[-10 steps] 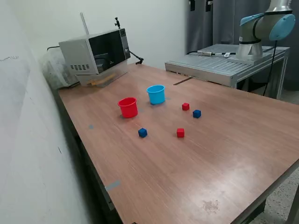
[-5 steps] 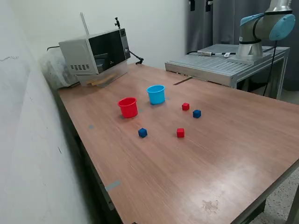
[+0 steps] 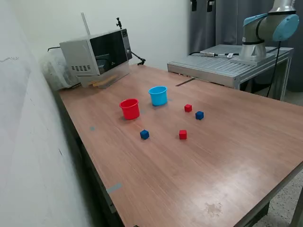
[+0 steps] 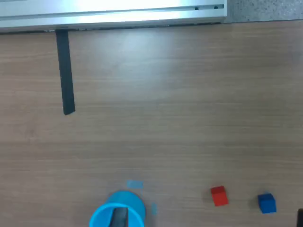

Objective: Place red objects in the red bin, and blue objects in the blue bin.

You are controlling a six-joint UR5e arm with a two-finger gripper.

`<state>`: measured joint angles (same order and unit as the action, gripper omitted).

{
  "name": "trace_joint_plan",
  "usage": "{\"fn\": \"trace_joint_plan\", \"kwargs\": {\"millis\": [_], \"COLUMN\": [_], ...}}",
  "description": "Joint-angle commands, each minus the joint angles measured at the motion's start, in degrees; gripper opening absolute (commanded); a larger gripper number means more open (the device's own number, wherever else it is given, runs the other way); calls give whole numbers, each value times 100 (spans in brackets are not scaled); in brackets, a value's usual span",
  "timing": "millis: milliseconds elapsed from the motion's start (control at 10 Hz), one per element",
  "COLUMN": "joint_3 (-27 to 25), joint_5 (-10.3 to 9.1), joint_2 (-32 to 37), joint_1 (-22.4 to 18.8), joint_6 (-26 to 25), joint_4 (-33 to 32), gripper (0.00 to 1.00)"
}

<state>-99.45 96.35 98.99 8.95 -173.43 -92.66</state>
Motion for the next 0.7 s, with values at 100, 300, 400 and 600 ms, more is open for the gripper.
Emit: {"fn": "trace_joint_plan", "kwargs": {"millis": [100,300,400,600], "joint_3": [-363,-496,-557,-558], "joint_5": [-2,-11,-20,-20], "joint_2": [-12,-55,-56,-56], "joint_1": [211,352,379,370], "joint_6": [29,38,38,55], "joint_4": [-181,-524,-656,-823], "gripper": [100,100,100,100]}}
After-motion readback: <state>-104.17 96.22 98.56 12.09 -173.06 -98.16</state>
